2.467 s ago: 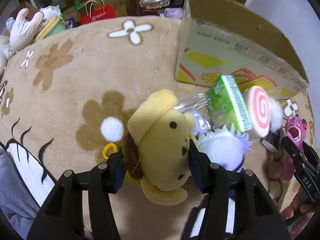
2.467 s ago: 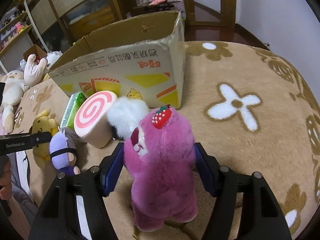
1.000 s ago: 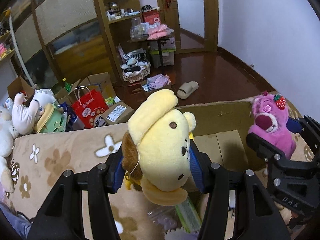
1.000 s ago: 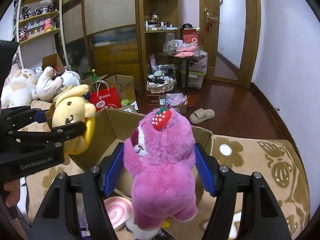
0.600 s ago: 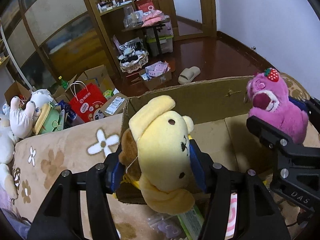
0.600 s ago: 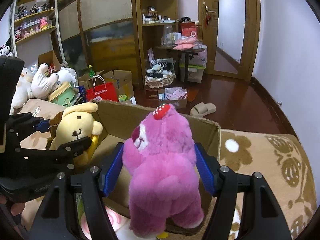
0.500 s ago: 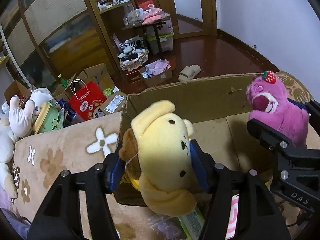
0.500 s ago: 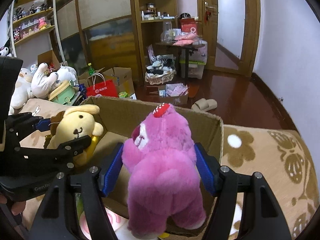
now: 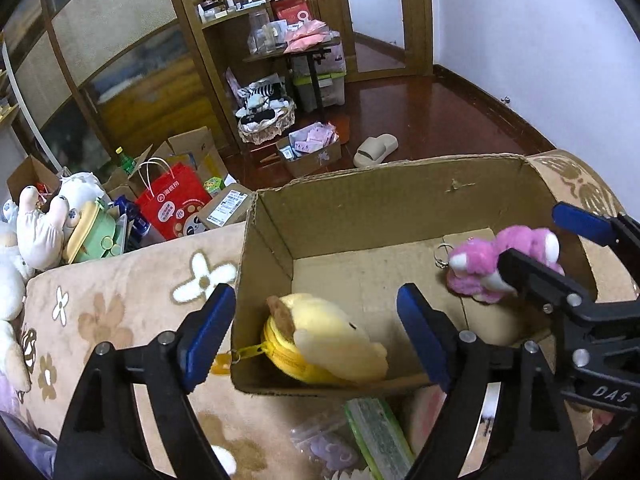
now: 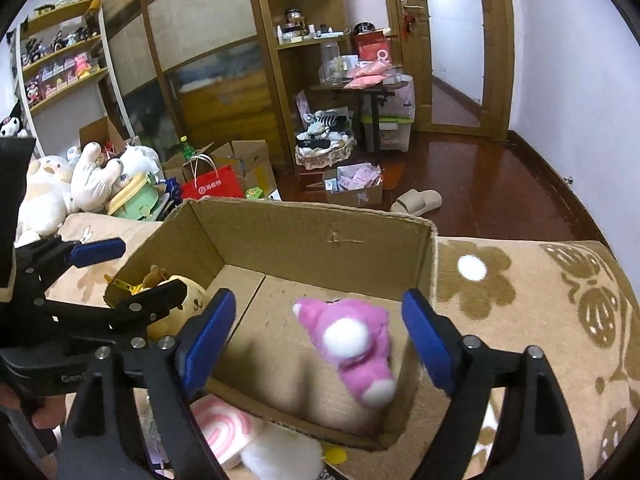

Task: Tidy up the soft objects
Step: 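Open both tools to drop the plushes into the box, then withdraw both tools from the box toward the remaining items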

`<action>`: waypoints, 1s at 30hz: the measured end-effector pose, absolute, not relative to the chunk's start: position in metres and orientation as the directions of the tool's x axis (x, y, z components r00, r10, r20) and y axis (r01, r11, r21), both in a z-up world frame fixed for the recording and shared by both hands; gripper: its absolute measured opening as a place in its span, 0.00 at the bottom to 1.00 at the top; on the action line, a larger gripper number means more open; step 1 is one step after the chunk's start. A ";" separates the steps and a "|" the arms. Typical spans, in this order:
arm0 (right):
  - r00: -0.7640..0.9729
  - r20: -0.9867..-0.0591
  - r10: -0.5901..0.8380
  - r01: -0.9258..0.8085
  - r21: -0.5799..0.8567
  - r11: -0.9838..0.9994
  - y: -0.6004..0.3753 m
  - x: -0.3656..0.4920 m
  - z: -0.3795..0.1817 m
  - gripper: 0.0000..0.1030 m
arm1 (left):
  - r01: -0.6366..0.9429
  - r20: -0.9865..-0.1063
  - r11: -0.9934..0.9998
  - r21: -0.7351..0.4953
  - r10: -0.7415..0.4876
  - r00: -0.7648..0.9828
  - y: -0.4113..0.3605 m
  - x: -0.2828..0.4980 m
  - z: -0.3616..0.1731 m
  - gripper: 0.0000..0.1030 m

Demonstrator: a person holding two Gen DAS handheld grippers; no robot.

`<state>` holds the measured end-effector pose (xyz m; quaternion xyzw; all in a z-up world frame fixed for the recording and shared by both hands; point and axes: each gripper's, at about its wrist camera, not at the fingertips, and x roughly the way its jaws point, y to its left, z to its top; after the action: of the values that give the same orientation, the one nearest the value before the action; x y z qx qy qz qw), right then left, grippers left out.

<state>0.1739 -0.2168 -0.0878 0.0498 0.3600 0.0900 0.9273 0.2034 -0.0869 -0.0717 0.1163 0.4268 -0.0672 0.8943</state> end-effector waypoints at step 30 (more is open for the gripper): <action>0.766 -0.624 0.153 -0.090 0.132 0.987 -0.226 0.086 -0.032 0.97 | 0.129 -0.759 0.981 0.144 0.026 0.650 -0.046 0.107 -0.027 0.93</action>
<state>0.0861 -0.2258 -0.0316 0.0470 0.3359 0.0648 0.9385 0.1072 -0.0461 -0.0273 0.0931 0.4173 -0.0286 0.9035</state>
